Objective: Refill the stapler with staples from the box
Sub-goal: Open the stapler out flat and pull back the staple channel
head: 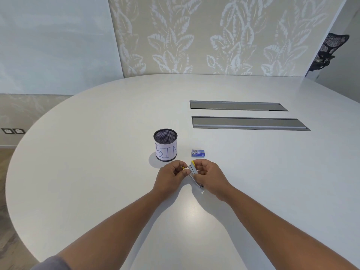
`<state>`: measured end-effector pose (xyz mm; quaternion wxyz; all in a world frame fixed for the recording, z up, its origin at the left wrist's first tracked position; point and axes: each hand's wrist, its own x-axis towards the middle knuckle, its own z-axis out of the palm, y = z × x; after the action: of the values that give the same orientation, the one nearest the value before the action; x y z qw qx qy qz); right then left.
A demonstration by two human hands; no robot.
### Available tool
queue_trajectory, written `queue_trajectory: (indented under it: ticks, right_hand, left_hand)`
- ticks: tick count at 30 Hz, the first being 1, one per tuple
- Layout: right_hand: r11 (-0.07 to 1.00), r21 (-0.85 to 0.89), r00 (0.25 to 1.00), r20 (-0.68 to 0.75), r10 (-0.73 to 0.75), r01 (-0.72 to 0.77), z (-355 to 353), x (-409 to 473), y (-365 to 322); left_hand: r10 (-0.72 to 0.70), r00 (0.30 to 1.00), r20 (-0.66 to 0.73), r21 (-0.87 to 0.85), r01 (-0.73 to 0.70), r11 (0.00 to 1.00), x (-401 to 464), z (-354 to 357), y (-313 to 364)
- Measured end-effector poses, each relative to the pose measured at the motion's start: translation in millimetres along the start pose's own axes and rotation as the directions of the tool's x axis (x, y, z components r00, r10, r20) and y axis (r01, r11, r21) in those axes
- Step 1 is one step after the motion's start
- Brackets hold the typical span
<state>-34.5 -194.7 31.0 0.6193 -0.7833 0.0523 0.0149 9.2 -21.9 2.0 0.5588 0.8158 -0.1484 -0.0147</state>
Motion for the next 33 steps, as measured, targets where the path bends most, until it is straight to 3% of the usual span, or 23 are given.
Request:
queue_trajectory:
  ticks: [8, 20, 23, 27, 30, 33]
  right_hand:
    - [0.999, -0.041, 1.0, 0.022, 0.001, 0.0, -3.7, -0.7, 0.9]
    - [1.0, 0.03, 0.997, 0.079, 0.003, -0.005, -3.8, 0.3, 4.7]
    - [0.997, 0.078, 0.998, 0.064, 0.001, -0.006, -4.6, 1.3, 3.8]
    - [0.985, 0.175, 0.998, 0.067, -0.005, -0.007, -3.2, 1.4, 2.7]
    - [0.968, 0.246, 0.998, 0.059, 0.031, -0.044, 0.7, 1.4, 3.9]
    - [0.952, 0.301, 0.998, 0.017, 0.052, -0.055, 3.6, 1.8, 3.1]
  left_hand:
    - [0.012, 0.999, -0.03, 0.075, -0.01, 0.997, 1.5, -0.7, -3.1]
    - [-0.039, 0.987, 0.154, 0.216, 0.004, 0.976, 4.5, 2.4, 13.1]
    - [-0.067, 0.981, 0.182, 0.102, 0.049, 0.994, 6.1, 1.7, 18.3]
    - [-0.148, 0.983, 0.113, -0.2, 0.168, 0.965, 5.6, 1.1, 23.0]
    - [-0.288, 0.949, 0.131, -0.412, 0.317, 0.854, 9.2, 4.9, 27.9]
    - [-0.326, 0.912, 0.248, -0.576, 0.41, 0.708, 12.5, 6.8, 34.9]
